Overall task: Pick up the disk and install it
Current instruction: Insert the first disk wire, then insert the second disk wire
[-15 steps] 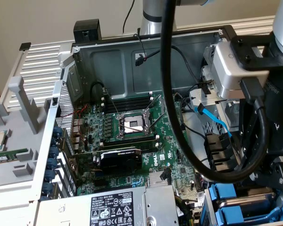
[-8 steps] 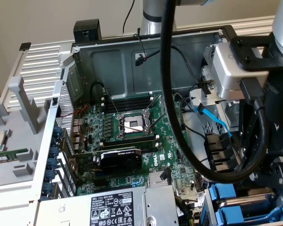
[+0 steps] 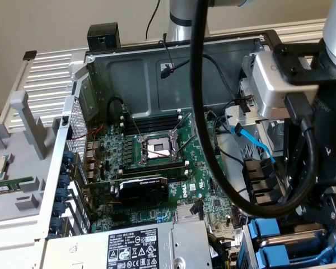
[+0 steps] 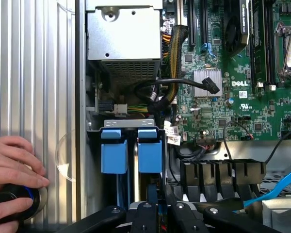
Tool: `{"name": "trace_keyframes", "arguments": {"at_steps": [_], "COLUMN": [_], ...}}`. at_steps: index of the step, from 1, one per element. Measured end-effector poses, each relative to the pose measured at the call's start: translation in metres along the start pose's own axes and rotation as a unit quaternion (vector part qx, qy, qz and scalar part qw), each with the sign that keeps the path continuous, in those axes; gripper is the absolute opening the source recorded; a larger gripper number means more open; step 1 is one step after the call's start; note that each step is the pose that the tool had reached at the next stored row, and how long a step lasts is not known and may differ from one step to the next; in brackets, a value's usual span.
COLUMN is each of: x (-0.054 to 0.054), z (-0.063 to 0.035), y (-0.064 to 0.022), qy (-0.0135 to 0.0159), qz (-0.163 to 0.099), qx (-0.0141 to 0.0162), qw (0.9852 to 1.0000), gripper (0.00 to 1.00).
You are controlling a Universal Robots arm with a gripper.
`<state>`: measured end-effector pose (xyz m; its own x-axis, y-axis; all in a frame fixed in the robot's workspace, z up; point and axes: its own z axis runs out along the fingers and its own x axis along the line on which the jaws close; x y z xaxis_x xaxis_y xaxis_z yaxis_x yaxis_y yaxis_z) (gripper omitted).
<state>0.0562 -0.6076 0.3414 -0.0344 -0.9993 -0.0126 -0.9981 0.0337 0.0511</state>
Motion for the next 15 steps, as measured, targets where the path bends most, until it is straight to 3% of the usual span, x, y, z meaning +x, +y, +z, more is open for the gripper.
{"name": "trace_keyframes", "arguments": {"at_steps": [15], "x": [0.0002], "z": [0.0033], "y": [0.0008], "qy": [0.0], "qz": [0.001], "qx": [0.0], "qw": [1.0], "gripper": [0.16]}}
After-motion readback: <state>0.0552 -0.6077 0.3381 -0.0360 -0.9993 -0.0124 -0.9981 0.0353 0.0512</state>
